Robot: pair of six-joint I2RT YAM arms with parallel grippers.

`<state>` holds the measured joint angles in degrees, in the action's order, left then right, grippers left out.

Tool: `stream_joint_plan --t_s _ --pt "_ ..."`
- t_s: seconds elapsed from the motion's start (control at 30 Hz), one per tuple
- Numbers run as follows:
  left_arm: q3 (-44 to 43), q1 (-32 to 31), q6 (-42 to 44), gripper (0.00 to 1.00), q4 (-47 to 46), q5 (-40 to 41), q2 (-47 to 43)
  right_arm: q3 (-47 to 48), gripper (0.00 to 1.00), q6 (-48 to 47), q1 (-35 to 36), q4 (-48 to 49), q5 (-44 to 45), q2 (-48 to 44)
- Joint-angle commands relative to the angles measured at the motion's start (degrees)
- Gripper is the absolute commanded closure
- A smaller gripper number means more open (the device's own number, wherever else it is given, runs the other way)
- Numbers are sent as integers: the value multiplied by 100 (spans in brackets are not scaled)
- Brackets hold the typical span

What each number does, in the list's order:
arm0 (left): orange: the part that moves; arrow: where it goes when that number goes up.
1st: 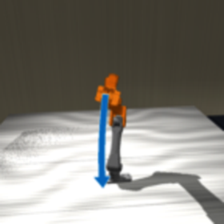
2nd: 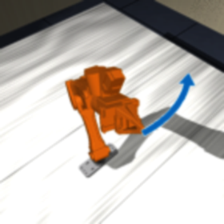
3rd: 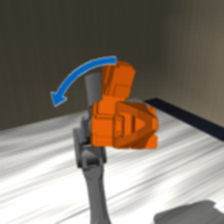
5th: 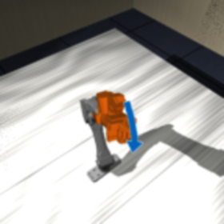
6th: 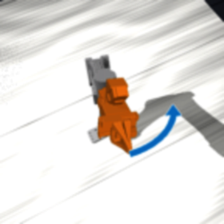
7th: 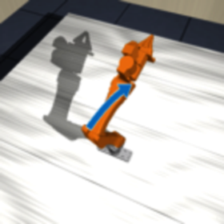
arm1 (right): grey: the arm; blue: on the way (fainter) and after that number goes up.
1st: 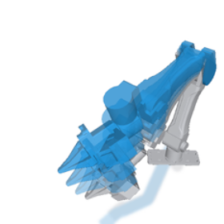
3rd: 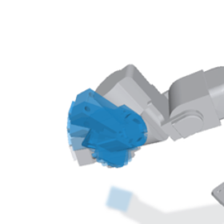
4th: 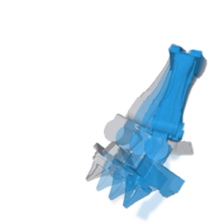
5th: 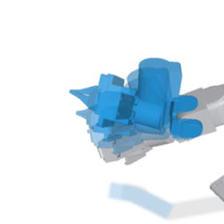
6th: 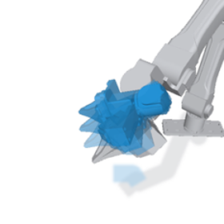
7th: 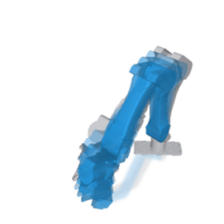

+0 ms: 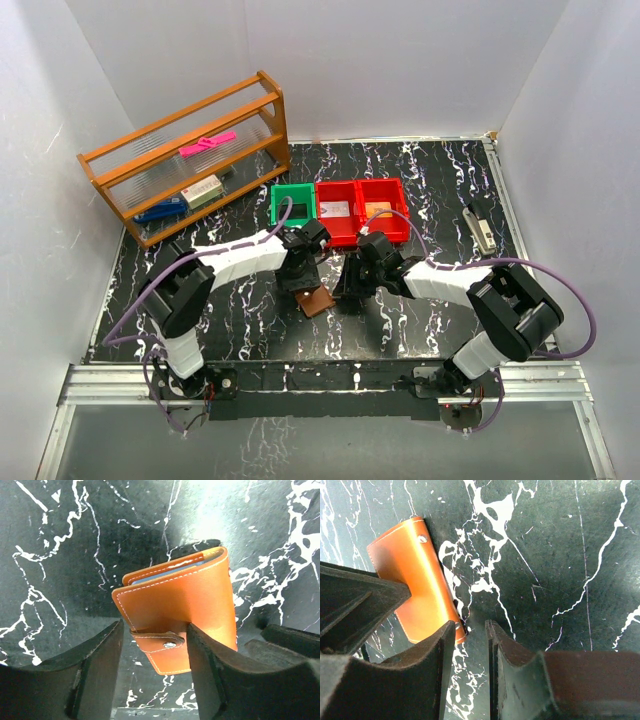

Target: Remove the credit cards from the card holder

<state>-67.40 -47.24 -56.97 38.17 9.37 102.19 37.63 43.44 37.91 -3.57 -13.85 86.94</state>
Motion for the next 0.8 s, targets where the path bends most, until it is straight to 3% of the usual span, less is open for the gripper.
stream_joint_plan --t_s 0.0,0.27,0.47,0.77 --pt "280 -6 12 51 369 205 -322 -42 71 -29 8 155 57 -36" --pt "425 -10 -44 58 392 299 -658 -17 71 -34 12 116 61 -37" --pt "520 -13 -81 71 463 379 -863 25 71 -37 11 155 -80 -2" --pt "778 -12 -118 77 515 385 -1171 113 71 -46 8 139 -178 16"
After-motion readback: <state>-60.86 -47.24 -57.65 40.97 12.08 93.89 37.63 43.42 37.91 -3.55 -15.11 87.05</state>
